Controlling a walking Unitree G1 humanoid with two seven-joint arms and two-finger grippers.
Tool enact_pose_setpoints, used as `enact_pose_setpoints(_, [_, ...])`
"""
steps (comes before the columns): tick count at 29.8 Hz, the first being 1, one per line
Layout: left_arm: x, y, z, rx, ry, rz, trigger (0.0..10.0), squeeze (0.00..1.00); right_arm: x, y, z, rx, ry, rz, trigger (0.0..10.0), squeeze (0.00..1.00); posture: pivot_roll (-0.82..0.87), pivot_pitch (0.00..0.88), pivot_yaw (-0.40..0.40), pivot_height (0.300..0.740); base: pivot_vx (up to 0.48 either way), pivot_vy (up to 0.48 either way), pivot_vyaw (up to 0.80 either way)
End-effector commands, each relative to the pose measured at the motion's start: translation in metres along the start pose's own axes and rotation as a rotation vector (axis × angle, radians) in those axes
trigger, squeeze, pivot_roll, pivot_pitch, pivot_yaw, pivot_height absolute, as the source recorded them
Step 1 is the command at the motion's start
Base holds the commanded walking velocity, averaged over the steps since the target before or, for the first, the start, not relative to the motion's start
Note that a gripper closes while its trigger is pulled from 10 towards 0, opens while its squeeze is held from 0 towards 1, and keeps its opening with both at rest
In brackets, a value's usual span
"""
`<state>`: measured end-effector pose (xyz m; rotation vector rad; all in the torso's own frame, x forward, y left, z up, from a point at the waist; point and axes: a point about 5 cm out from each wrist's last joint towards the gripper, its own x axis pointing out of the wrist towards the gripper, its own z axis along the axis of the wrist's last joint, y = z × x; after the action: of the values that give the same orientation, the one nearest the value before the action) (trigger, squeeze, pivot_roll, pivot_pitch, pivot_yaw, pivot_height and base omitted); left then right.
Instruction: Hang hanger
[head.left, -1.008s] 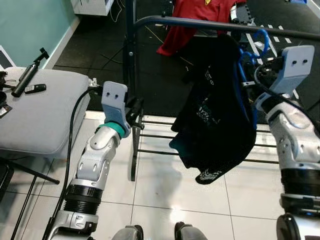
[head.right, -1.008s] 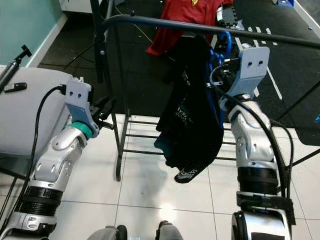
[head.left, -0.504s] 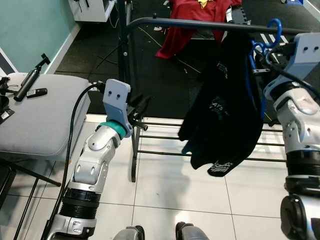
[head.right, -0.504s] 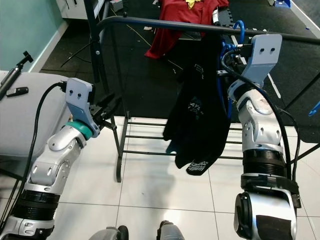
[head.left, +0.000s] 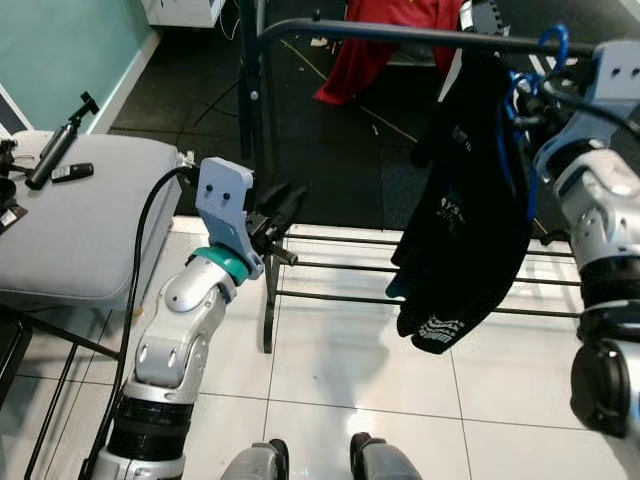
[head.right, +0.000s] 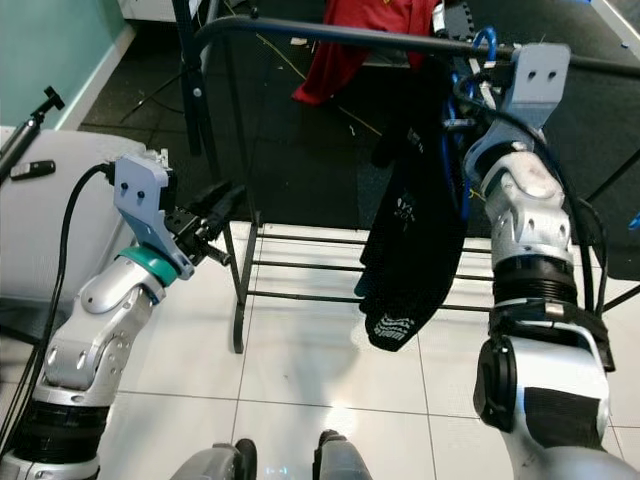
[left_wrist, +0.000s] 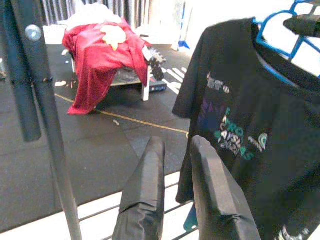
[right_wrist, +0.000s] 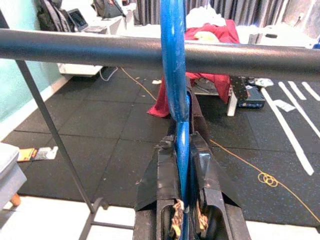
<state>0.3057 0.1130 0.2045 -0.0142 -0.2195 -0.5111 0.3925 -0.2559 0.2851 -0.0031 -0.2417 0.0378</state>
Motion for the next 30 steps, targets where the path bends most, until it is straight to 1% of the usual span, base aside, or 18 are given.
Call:
enact_pose_setpoints(1, [-0.004,-0.002,-0.003,-0.004,0.020,-0.015,10.0,0.00,0.001,-0.007,0.011,-0.005,-0.046,-0.014,10.0,0.00,-0.01,0.175,0.023,0.740,0.000,0.000,0.00])
enact_pose_setpoints(7, [-0.008,-0.004,-0.003,-0.002,0.034,-0.033,10.0,0.00,0.004,-0.010,0.015,0.002,-0.052,-0.021,10.0,0.00,0.00,0.183,0.022,0.740,0.000,0.000,0.00])
enact_pose_setpoints(8, [-0.010,-0.006,-0.004,0.002,0.049,-0.056,10.0,0.00,0.005,-0.012,0.016,0.015,-0.048,-0.024,10.0,0.00,0.00,0.189,0.023,0.740,0.000,0.000,0.00])
enact_pose_setpoints(9, [-0.010,-0.006,-0.004,0.002,0.049,-0.056,10.0,0.00,0.005,-0.012,0.016,0.015,-0.048,-0.024,10.0,0.00,0.00,0.189,0.023,0.740,0.000,0.000,0.00])
enact_pose_setpoints(10, [-0.012,-0.008,-0.004,0.004,0.062,-0.085,10.0,0.00,0.007,-0.013,0.017,0.025,-0.038,-0.027,10.0,0.00,0.00,0.192,0.023,0.740,0.000,0.000,0.00])
enact_pose_setpoints(12, [-0.012,-0.008,-0.004,0.004,0.062,-0.085,10.0,0.00,0.007,-0.013,0.017,0.025,-0.038,-0.027,10.0,0.00,0.00,0.192,0.023,0.740,0.000,0.000,0.00])
enact_pose_setpoints(14, [-0.015,-0.015,-0.003,0.015,0.071,-0.148,10.0,0.00,0.009,-0.016,0.017,0.044,-0.011,-0.034,10.0,0.00,0.01,0.203,0.025,0.740,0.000,0.000,0.00])
enact_pose_setpoints(15, [-0.015,-0.015,-0.003,0.015,0.071,-0.148,10.0,0.00,0.009,-0.016,0.017,0.044,-0.011,-0.034,10.0,0.00,0.01,0.203,0.025,0.740,0.000,0.000,0.00])
enact_pose_setpoints(18, [-0.016,-0.027,0.009,0.011,0.014,-0.226,10.0,0.00,0.012,-0.022,0.024,0.061,-0.002,-0.056,10.0,0.00,0.01,0.210,0.025,0.740,0.000,0.000,0.00])
enact_pose_setpoints(19, [-0.016,-0.027,0.009,0.011,0.014,-0.226,10.0,0.00,0.012,-0.022,0.024,0.061,-0.002,-0.056,10.0,0.00,0.01,0.210,0.025,0.740,0.000,0.000,0.00])
enact_pose_setpoints(20, [-0.017,-0.029,0.013,0.004,-0.005,-0.239,10.0,0.00,0.013,-0.024,0.027,0.064,-0.006,-0.062,10.0,0.00,0.01,0.213,0.025,0.740,0.000,0.000,0.00])
enact_pose_setpoints(22, [-0.017,-0.029,0.013,0.004,-0.005,-0.239,10.0,0.00,0.013,-0.024,0.027,0.064,-0.006,-0.062,10.0,0.00,0.01,0.213,0.025,0.740,0.000,0.000,0.00])
enact_pose_setpoints(24, [-0.018,-0.032,0.019,-0.008,-0.036,-0.259,10.0,0.00,0.014,-0.028,0.034,0.066,-0.016,-0.078,10.0,0.00,0.02,0.216,0.023,0.740,0.000,0.000,0.00])
enact_pose_setpoints(27, [-0.018,-0.032,0.019,-0.008,-0.036,-0.259,10.0,0.00,0.014,-0.028,0.034,0.066,-0.016,-0.078,10.0,0.00,0.02,0.216,0.023,0.740,0.000,0.000,0.00])
enact_pose_setpoints(28, [-0.018,-0.033,0.021,-0.008,-0.040,-0.265,10.0,0.00,0.014,-0.029,0.038,0.067,-0.021,-0.084,10.0,0.00,0.02,0.218,0.020,0.740,0.000,0.000,0.00])
enact_pose_setpoints(30, [-0.020,-0.033,0.020,0.003,-0.022,-0.278,10.0,0.00,0.015,-0.031,0.041,0.092,-0.019,-0.096,10.0,0.00,0.02,0.219,0.016,0.740,0.000,0.000,0.00])
